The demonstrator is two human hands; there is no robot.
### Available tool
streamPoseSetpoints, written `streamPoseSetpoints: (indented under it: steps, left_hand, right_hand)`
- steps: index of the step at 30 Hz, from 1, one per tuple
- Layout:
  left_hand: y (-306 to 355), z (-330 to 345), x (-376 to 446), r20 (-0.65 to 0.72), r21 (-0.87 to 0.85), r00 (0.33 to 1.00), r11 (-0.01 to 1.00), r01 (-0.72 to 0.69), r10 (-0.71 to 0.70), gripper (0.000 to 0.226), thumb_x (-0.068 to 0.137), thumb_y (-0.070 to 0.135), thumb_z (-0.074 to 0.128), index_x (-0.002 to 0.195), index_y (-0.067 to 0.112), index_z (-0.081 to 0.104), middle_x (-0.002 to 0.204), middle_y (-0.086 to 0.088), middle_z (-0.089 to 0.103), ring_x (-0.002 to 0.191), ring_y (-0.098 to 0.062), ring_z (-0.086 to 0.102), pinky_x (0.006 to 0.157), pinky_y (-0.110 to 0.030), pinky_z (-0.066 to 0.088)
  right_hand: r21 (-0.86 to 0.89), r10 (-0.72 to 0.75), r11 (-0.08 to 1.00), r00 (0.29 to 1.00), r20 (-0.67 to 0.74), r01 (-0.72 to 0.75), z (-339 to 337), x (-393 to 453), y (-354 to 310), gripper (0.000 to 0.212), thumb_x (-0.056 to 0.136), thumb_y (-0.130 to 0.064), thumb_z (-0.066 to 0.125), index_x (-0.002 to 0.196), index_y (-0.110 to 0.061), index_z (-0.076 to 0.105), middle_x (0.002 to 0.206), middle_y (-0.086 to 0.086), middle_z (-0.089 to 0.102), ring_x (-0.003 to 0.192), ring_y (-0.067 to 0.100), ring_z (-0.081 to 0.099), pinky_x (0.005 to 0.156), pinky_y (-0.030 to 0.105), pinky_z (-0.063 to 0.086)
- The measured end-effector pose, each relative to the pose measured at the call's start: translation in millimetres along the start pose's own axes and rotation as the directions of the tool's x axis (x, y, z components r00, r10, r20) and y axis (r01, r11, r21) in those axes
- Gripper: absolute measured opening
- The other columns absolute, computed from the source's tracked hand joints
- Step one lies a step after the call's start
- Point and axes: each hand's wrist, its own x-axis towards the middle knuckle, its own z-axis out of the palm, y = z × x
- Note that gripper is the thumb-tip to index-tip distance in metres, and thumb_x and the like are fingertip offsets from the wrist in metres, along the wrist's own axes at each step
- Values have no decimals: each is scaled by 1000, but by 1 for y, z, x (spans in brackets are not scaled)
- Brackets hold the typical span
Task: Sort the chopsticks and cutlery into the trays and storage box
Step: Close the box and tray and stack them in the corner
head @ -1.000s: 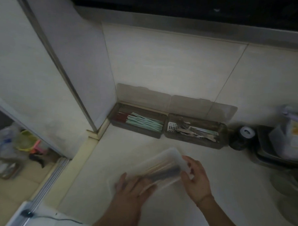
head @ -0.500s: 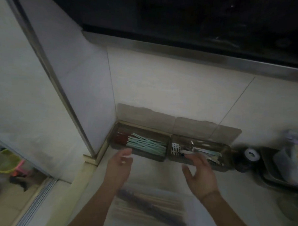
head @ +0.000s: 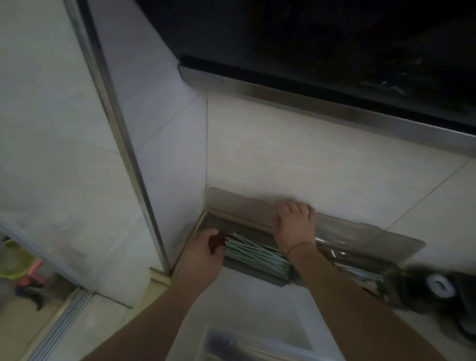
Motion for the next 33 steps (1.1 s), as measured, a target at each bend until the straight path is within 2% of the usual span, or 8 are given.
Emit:
streamPoseSetpoints:
  steps: [4,8,10,13,17,22,28,33]
  left_hand:
    - [12,-8,-15,-222,74,929,955,-287,296,36,90,22,52,126,25,56,128,8,47,112,-15,53,98,-31,46]
    - [4,6,-16,-187,144,893,911,-387,409,36,87,31,46,120,26,59,125,12,48,111,-14,53,95,-31,46]
    - [2,18,-15,-139,149,907,914,-377,397,36,85,31,45,116,25,62,119,8,55,106,-19,57,91,-39,53]
    - [5,38,-18,-62,155,931,925,-347,359,37,83,30,45,113,23,66,115,5,61,106,-20,56,86,-44,54]
    - [41,62,-18,85,111,934,928,-355,347,35,88,20,58,122,18,63,123,-2,61,118,-22,52,102,-28,39]
    - [112,103,-2,294,35,901,938,-344,320,62,92,28,64,148,19,38,152,0,39,132,-12,41,106,-17,26]
    - [149,143,10,368,-195,916,976,-92,160,74,96,34,60,155,22,17,160,-1,26,145,-22,27,111,-30,25]
    - [140,152,11,258,-126,950,981,-149,177,56,96,38,58,144,15,42,136,-9,53,127,-22,49,99,-25,34]
  right_hand:
    - [15,-182,982,963,-199,188,15,-42,2,26,93,-33,45,87,-24,69,83,-2,66,76,26,59,81,39,43]
    - [18,-313,949,949,-47,314,44,-92,5,18,83,-33,54,90,-26,68,89,-2,63,82,25,59,80,37,40]
    - [36,-306,952,948,94,304,50,-102,5,26,77,-35,54,99,-27,66,97,-2,61,91,26,57,84,40,45]
    - [100,-290,955,952,96,280,32,-94,17,26,80,-40,53,97,-26,66,99,-3,63,93,25,57,84,41,48]
    - [19,14,1000,1000,-13,-13,-19,-68,84,29,82,-32,52,102,-17,67,105,7,66,98,33,58,84,42,49]
    - [22,326,945,945,-30,-325,-71,-56,178,40,85,-19,62,123,-8,58,125,16,58,116,37,49,98,45,42]
    - [-110,193,978,964,181,-175,-71,-65,209,48,87,-37,53,131,-16,54,134,9,50,123,33,42,103,43,31]
    - [-139,108,986,990,90,-94,-70,-85,209,45,85,-50,35,96,-21,67,98,7,58,89,33,55,80,41,42]
